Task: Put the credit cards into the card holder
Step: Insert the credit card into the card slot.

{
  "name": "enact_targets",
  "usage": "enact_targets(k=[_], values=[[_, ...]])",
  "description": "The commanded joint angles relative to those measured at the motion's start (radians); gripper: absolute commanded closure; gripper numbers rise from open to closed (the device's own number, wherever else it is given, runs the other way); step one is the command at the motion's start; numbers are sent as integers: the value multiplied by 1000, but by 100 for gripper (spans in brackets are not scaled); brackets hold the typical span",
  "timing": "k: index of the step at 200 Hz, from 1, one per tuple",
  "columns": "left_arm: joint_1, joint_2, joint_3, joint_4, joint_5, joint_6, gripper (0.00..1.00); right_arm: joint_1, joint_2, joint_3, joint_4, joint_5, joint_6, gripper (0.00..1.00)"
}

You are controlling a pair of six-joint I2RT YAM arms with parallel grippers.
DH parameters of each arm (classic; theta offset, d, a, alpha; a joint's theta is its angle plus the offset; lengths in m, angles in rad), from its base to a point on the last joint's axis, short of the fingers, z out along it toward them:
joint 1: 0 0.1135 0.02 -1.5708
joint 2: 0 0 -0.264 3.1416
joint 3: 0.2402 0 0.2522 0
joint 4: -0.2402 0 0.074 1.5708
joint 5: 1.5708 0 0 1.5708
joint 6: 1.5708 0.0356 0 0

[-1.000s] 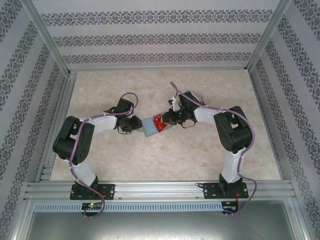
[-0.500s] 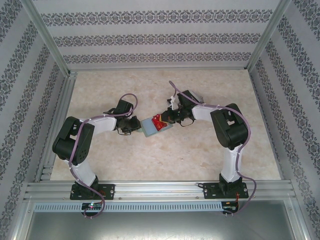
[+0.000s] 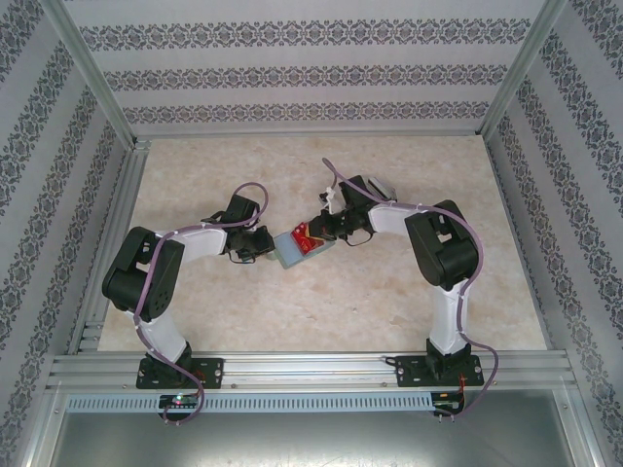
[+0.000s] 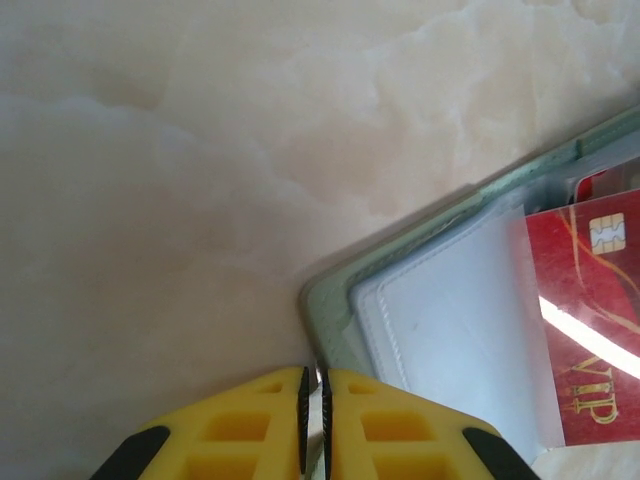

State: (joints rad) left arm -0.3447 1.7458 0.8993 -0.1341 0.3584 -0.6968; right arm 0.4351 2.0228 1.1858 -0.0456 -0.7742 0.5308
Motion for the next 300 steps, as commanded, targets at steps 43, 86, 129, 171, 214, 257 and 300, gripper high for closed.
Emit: enact_targets(k=[43, 86, 129, 171, 214, 257, 300], values=[[3, 13, -9, 19, 9, -10, 85, 33, 6, -1, -37, 80, -24, 91], [2, 17, -5, 18, 10, -7, 85, 66, -5, 12, -97, 163, -61, 91], [2, 17, -4, 20, 11, -8, 85, 88, -6, 41, -148, 231, -93, 91], [1, 17, -5, 24, 13, -10, 85, 122, -8, 60, -187, 303, -120, 91], [1, 16, -8, 24, 11, -9, 86, 134, -17, 61, -216, 354, -144, 87], [1, 14, -13, 26, 9, -9, 86, 136, -63, 85, -269, 396, -171, 77], [0, 17, -17, 32, 10, -10, 86, 134, -110, 127, -339, 444, -208, 72]])
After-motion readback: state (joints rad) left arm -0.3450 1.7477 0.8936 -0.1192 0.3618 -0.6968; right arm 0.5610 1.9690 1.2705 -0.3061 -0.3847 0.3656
